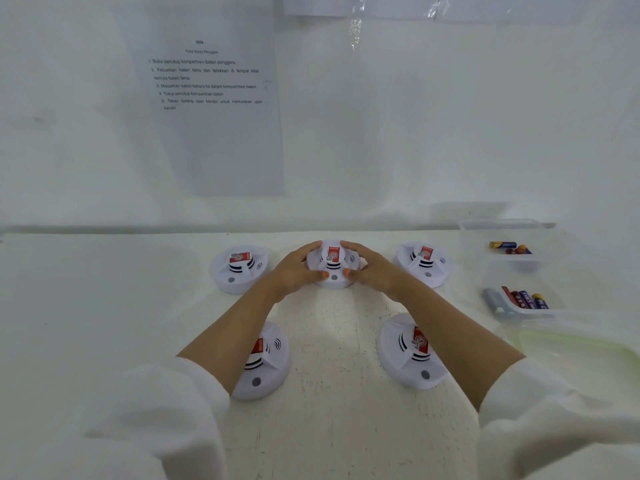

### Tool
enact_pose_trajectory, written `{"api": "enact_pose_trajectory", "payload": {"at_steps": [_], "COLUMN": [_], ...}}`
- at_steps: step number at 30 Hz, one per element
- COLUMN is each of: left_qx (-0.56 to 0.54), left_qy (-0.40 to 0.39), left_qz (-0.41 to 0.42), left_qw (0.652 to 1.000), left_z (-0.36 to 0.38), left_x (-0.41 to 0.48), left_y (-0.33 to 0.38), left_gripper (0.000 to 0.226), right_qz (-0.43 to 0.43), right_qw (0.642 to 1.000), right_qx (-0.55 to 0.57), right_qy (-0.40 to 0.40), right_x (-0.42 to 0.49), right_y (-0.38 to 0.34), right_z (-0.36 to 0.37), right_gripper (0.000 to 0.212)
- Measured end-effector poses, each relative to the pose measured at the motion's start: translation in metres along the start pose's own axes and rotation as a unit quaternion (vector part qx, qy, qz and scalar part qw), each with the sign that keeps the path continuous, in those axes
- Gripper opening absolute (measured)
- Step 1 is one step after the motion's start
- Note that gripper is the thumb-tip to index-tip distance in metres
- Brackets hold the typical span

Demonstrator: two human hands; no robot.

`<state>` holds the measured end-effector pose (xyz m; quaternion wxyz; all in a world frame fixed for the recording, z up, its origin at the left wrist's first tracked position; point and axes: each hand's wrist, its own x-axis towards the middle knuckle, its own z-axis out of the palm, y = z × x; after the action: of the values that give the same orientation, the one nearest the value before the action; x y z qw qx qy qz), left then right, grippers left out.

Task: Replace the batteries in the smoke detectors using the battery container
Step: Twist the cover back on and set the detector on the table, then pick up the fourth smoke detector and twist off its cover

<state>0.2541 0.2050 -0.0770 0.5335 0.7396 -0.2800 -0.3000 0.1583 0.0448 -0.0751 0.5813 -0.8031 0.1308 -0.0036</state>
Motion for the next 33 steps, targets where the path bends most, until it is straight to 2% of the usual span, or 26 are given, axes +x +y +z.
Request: {"api": "enact_pose_trajectory", "payload": {"at_steps": [7,10,13,21,24,28,33], "left_qx": [0.003,0.006,0.0,-0.011,-0.015,-0.006,0.039], "left_qy": [0.028,0.071,0.076,0.08,0.067,0.045,-0.019], "left_qz": [0.003,0.005,0.009,0.022,0.017,0.011,-0.011], "left_qw": [1.0,0.997,0.997,0.996,0.997,0.999,0.999], "left_z": [0.001,-0.009,-0.025,-0.051,-0.056,-0.061,-0.068], "left_x": [-0.009,-0.022,-0.042,-0.105,-0.128,-0.156,-0.175], "left_y": [0.005,0.005,0.004,-0.007,-0.016,-0.029,-0.042], "left_gripper": [0.062,0.057,0.049,0.038,0.039,0.043,0.066], "right_qz": [0.002,-0.006,-0.022,-0.081,-0.088,-0.031,-0.001], "right_qw": [1.0,0.998,0.994,0.986,0.988,0.998,1.0], "right_qx": [-0.013,-0.024,-0.02,0.001,0.008,0.013,-0.005], "right_qy": [0.012,0.06,0.103,0.144,0.123,0.057,0.004], "right_x": [-0.002,-0.005,-0.014,-0.064,-0.082,-0.101,-0.115], "right_y": [0.0,-0.001,-0.014,-0.043,-0.046,-0.039,-0.032], "right_z": [0.0,0.001,0.007,0.053,0.076,0.105,0.142], "right_gripper": [0.062,0.062,0.059,0.053,0.054,0.064,0.082]}}
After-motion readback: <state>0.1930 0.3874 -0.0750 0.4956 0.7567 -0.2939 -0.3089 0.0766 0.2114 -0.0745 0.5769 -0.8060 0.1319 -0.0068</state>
